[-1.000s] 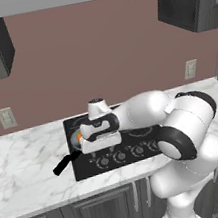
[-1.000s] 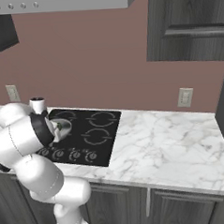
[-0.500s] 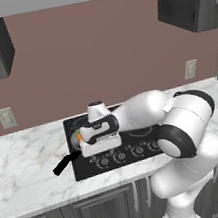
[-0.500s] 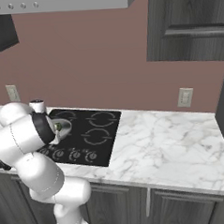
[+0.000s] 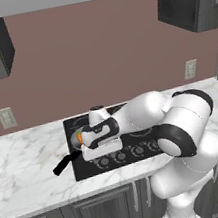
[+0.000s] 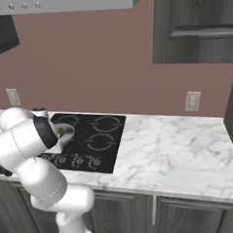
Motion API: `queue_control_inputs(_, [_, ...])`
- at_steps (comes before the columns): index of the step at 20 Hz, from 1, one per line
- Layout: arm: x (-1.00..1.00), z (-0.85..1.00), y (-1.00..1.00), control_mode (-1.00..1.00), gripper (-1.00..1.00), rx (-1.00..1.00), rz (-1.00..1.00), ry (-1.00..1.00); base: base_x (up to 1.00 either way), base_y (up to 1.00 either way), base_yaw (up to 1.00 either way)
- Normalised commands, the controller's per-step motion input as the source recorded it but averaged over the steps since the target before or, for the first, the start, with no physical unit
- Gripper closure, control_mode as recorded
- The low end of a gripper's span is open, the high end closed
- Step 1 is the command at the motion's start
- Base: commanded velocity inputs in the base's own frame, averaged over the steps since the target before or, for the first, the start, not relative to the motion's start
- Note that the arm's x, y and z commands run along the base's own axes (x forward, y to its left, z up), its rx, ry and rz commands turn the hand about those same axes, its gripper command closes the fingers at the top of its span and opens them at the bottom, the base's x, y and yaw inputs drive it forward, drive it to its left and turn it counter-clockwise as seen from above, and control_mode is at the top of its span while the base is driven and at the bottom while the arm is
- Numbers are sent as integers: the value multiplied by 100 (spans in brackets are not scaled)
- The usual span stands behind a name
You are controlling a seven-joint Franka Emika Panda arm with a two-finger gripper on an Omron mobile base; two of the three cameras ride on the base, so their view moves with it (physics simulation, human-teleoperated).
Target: Put the carrot and broccoli in the pan. Then turn on the front left burner and set the heat to medium.
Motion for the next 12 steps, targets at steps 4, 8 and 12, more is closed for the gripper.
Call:
queue_control_inputs(4, [2,-1,0,-100,-100,0,0,0,0,0,0])
queue_control_inputs(8, [1,-3,0,-100,-100,0,0,0,0,0,0])
queue_control_inputs(12, [2,-8,0,-100,-100,0,0,0,0,0,0])
